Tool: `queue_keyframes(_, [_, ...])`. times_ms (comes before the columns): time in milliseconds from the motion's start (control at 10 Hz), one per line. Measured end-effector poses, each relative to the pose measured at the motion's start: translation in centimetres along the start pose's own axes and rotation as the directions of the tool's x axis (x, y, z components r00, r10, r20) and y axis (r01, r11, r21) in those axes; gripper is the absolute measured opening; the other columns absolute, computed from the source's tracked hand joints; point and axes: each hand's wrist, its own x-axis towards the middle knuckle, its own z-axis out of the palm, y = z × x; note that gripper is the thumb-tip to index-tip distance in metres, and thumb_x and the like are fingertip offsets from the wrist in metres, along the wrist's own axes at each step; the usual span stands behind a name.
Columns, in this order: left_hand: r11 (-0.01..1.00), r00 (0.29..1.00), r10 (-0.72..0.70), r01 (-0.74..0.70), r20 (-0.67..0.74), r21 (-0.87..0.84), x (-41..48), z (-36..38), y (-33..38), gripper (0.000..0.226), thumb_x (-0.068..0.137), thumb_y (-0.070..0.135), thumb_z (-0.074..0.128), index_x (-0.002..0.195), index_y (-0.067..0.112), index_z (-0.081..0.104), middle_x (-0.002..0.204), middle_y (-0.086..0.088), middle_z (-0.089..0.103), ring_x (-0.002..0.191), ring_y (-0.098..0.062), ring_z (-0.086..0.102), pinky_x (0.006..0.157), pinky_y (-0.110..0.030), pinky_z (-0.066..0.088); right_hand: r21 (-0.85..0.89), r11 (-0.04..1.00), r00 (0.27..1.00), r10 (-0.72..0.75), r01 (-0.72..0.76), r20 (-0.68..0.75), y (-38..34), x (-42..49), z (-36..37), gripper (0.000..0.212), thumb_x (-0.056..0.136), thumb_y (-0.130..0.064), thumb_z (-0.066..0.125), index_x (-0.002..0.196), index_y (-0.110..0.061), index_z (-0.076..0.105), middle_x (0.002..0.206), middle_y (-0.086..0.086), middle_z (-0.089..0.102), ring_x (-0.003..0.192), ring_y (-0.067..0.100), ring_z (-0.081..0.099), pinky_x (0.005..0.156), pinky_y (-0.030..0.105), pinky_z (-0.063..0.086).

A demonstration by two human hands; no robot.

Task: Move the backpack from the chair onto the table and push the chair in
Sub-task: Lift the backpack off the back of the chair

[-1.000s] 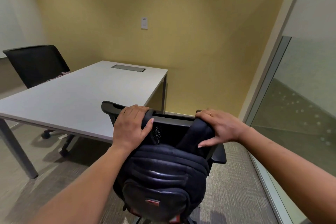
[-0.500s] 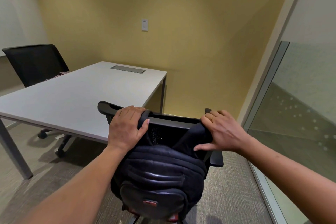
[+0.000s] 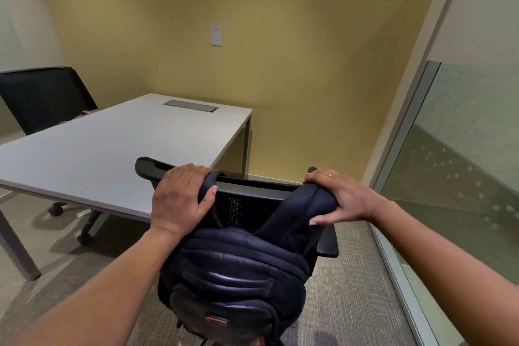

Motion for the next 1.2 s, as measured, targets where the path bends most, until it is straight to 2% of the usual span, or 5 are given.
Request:
queue_keyframes(200, [1.000,1.000,-0.011,0.011,-0.012,0.005,-0.1,-0.1,0.3,0.047,0.086,0.036,0.035,0.103,0.004,0.064,0.097,-0.014,0.069,0.097,-0.034,0.063,0.087,-0.045,0.048,-0.060,0.998,0.992,-0.014,0.006,-0.128,-1.0,0.0,0.2,0.074,0.059,-0.076,0.058,0.092,-0.010,0.053,0.089,0.006,0.056,0.086,0.020,0.049,0.074,0.033,0.044])
queue_keyframes(500, [0.999,1.000,-0.017,0.017,0.009,0.029,-0.4,-0.2,0.2,0.048,0.086,0.036,0.033,0.103,0.003,0.064,0.098,-0.015,0.069,0.098,-0.034,0.063,0.086,-0.045,0.048,-0.284,0.955,0.942,-0.012,-0.089,-0.335,-3.0,-0.9,0.6,0.069,0.059,-0.074,0.062,0.072,-0.007,0.051,0.069,0.007,0.054,0.069,0.023,0.051,0.049,0.032,0.043])
queue_keyframes(700, [1.000,1.000,-0.020,0.020,0.003,0.022,-0.2,0.0,0.1,0.047,0.087,0.036,0.033,0.102,0.003,0.063,0.097,-0.015,0.069,0.097,-0.035,0.063,0.085,-0.045,0.048,-0.335,0.933,0.943,0.011,-0.129,-0.333,-3.1,-1.4,0.5,0.075,0.060,-0.082,0.047,0.075,-0.009,0.054,0.071,0.005,0.057,0.069,0.023,0.052,0.063,0.030,0.039])
queue_keyframes(900, [0.999,1.000,-0.022,0.022,-0.005,0.024,-0.1,0.2,0.2,0.045,0.086,0.036,0.035,0.101,0.004,0.064,0.096,-0.015,0.069,0.097,-0.035,0.063,0.085,-0.044,0.048,0.117,0.991,0.978,0.085,-0.063,-0.193,-1.1,-2.3,-0.2,0.079,0.065,-0.078,0.047,0.110,-0.014,0.058,0.117,0.003,0.062,0.116,0.018,0.049,0.099,0.035,0.038])
queue_keyframes(1200, [0.999,1.000,-0.022,0.022,-0.018,0.031,0.2,0.6,0.2,0.045,0.087,0.036,0.034,0.101,0.003,0.063,0.096,-0.016,0.069,0.095,-0.036,0.063,0.084,-0.045,0.048,0.237,0.964,0.972,0.161,-0.118,-0.172,0.2,-2.3,0.6,0.099,0.065,-0.083,0.039,0.132,-0.011,0.042,0.139,0.008,0.044,0.132,0.017,0.034,0.110,0.030,0.023])
